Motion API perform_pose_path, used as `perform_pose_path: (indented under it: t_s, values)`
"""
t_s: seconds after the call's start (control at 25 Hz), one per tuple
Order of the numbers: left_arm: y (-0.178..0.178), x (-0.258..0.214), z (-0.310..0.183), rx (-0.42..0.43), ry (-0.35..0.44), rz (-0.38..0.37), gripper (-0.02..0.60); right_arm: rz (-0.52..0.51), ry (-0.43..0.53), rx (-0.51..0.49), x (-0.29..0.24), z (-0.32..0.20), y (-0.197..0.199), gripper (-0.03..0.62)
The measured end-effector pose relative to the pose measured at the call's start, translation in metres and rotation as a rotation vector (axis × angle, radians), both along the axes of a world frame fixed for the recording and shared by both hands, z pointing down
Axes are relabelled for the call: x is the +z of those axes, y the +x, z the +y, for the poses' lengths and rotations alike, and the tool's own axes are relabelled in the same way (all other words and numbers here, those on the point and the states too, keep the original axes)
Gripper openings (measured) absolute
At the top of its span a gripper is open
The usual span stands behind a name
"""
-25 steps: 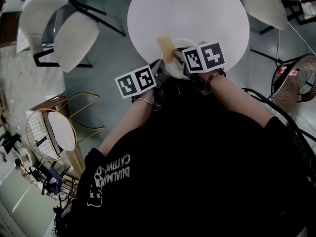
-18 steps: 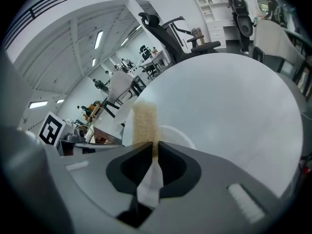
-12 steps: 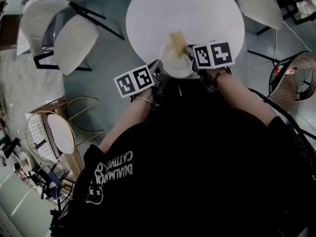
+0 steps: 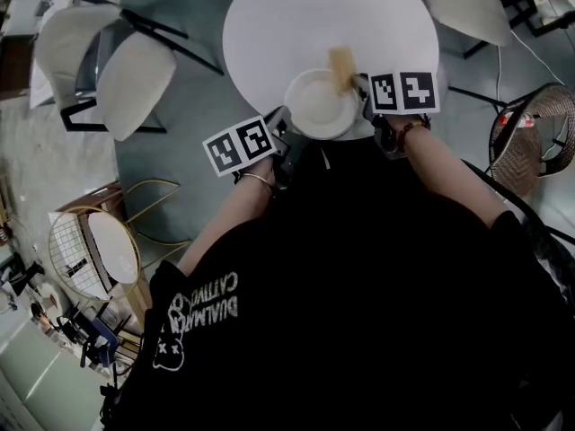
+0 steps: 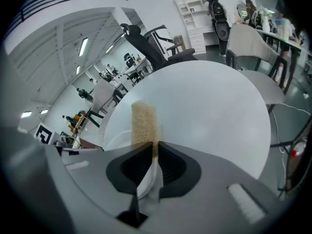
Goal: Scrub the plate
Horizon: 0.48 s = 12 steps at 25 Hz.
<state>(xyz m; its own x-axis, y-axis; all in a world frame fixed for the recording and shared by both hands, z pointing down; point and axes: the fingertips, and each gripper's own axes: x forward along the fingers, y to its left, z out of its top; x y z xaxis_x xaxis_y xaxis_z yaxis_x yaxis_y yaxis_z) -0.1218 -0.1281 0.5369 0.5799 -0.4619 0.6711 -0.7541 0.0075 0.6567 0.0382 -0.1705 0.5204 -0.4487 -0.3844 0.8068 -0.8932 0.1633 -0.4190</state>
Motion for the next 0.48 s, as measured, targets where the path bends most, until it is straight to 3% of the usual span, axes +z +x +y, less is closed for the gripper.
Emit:
perform_pose_path:
  t_s: [0.32, 0.48]
  values:
    - [0.006, -0.002, 0.000, 0.014, 0.009, 0.007, 0.021, -0.008, 0.011, 0.062, -0.002, 0.000, 0.014, 0.040]
    - [0.009, -0.006, 0.000, 0.010, 0.025, 0.020, 0.020, -0.193, 0.042, -0.062, -0.026, 0.007, -0.033, 0.040]
